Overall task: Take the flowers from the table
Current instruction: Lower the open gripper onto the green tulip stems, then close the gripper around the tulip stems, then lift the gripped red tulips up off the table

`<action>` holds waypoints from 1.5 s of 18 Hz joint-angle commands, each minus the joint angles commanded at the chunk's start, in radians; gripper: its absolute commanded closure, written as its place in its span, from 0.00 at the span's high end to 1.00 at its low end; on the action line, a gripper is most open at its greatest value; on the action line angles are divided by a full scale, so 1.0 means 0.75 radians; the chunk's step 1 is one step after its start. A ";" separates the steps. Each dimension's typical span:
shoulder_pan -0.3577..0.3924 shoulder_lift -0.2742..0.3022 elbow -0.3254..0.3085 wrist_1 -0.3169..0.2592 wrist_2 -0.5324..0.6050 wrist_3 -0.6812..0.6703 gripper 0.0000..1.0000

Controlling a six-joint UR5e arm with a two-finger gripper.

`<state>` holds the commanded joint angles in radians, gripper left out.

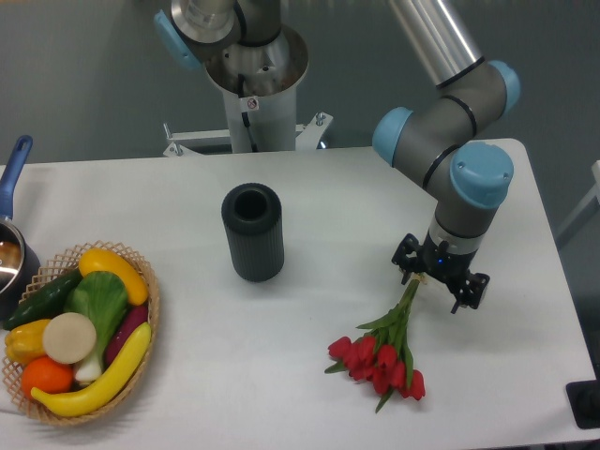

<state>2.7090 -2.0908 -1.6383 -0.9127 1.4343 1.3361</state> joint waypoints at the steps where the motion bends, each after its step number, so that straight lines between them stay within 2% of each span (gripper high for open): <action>1: 0.000 -0.006 -0.004 0.000 0.000 0.000 1.00; 6: -0.022 -0.043 -0.006 0.004 0.004 -0.004 0.98; 11: -0.023 -0.051 -0.006 0.002 0.004 -0.004 0.75; 13: -0.023 -0.051 -0.006 0.002 0.004 -0.008 0.61; 18: -0.023 -0.057 0.012 0.002 0.002 -0.043 0.06; 19: -0.023 -0.057 0.014 0.002 0.002 -0.043 0.00; 27: -0.012 -0.021 0.045 0.002 0.002 -0.039 0.00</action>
<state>2.6998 -2.1062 -1.6046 -0.9112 1.4358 1.3070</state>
